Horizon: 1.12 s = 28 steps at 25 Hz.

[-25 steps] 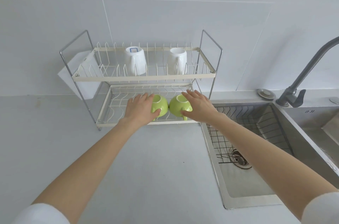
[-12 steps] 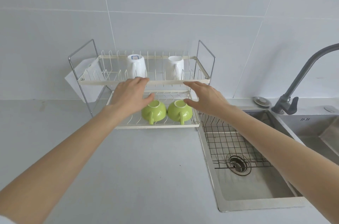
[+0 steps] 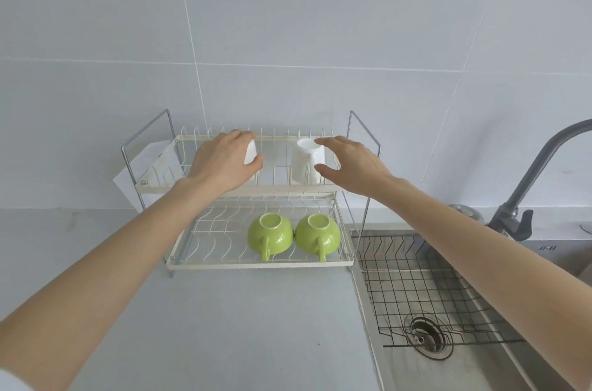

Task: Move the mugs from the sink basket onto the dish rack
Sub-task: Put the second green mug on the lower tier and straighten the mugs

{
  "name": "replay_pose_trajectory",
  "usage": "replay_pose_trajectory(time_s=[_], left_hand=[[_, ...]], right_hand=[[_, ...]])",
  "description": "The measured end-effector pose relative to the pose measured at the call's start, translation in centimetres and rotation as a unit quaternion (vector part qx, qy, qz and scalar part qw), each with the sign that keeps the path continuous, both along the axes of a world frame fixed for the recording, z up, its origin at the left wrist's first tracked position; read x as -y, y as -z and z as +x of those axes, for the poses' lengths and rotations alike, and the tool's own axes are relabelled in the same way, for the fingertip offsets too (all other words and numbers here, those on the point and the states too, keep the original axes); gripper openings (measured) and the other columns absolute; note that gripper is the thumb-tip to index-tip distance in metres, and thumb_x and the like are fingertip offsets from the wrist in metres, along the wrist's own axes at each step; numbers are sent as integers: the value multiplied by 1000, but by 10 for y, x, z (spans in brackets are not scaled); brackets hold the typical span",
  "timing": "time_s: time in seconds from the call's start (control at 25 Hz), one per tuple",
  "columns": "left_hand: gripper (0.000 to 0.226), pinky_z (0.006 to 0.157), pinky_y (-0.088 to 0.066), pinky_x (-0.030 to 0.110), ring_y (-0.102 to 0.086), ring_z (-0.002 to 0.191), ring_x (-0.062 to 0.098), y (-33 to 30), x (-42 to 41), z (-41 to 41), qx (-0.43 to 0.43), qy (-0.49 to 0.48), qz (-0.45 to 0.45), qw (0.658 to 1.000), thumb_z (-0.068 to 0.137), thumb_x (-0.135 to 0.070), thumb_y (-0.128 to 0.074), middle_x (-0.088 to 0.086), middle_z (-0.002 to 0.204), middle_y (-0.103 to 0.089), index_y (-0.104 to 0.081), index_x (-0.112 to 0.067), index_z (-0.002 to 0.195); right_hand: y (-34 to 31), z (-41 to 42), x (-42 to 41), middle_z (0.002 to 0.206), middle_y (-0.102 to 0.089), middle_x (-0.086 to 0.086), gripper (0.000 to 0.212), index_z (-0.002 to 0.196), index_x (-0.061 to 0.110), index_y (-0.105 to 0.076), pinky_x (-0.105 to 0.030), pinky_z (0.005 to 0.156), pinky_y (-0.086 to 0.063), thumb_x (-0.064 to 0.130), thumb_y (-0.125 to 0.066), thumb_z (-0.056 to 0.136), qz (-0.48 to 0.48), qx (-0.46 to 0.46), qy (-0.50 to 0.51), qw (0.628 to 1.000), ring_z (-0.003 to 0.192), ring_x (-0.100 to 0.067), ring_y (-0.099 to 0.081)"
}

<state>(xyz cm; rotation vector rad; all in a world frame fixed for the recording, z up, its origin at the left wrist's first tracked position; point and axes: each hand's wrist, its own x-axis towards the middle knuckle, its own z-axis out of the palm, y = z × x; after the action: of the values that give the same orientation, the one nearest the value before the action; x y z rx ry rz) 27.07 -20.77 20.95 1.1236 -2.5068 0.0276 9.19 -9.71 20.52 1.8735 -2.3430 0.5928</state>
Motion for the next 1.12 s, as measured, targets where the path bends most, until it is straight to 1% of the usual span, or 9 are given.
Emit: replay_pose_trajectory(time_s=[0.16,0.32,0.44,0.6,0.68,0.76,0.84,0.96,1.12], left_hand=[[47,95,-40,40,-42,128,26,-1,26,-4,2,-15,30,999,91,-32,-43,3,140,-46,-39,-15,135],[50,98,-39,39,-39,131,25,0,53,-11,25,-29,62,997,91,-35,-43,3,144,-41,-36,-16,137],[52,99,-38,41,-37,133,25,4,70,-18,43,-28,86,995,91,-35,-45,3,146,-38,-33,-15,138],[59,101,-37,42,-34,134,27,9,93,-26,52,-20,113,992,88,-37,-48,1,149,-33,-27,-18,140],[62,103,-36,43,-34,135,28,11,101,-29,57,-24,135,989,87,-39,-50,2,150,-31,-26,-18,141],[61,104,-36,42,-36,133,28,13,105,-32,47,-28,156,986,87,-39,-50,5,148,-34,-29,-18,140],[56,101,-36,39,-40,130,27,15,104,-35,28,-24,162,986,88,-37,-50,7,142,-41,-35,-17,137],[54,101,-36,37,-39,131,24,16,98,-42,16,-11,154,988,88,-38,-49,4,143,-42,-37,-18,136],[52,100,-37,36,-41,129,23,16,87,-61,8,12,153,988,87,-39,-49,2,141,-43,-39,-20,135]], right_hand=[[-3,-11,24,139,-48,-1,51,140,24,-36,-35,87,-42,32,-49,92,9,19,20,1000,123,-27,-47],[-2,-20,49,136,-48,-4,53,140,23,-34,-40,95,-42,33,-51,90,34,51,31,998,123,-30,-46],[-3,-23,67,141,-44,-6,56,141,22,-32,-40,98,-41,33,-52,90,61,57,26,996,125,-26,-46],[0,-27,87,146,-37,-8,62,144,22,-28,-41,104,-35,35,-54,89,98,49,21,994,131,-28,-38],[2,-30,94,145,-37,-9,63,144,21,-28,-40,104,-35,35,-55,88,111,60,23,992,132,-28,-38],[4,-33,98,143,-40,-10,63,143,20,-30,-39,104,-35,36,-56,88,117,75,30,990,131,-28,-39],[4,-36,99,141,-43,-9,62,141,18,-35,-37,105,-33,38,-57,87,120,79,34,989,131,-28,-38],[4,-40,98,139,-45,-9,60,138,16,-40,-35,105,-33,38,-59,86,122,88,34,988,130,-27,-39],[2,-47,96,139,-45,-9,59,137,16,-41,-38,104,-35,38,-60,85,133,91,35,986,130,-27,-39]])
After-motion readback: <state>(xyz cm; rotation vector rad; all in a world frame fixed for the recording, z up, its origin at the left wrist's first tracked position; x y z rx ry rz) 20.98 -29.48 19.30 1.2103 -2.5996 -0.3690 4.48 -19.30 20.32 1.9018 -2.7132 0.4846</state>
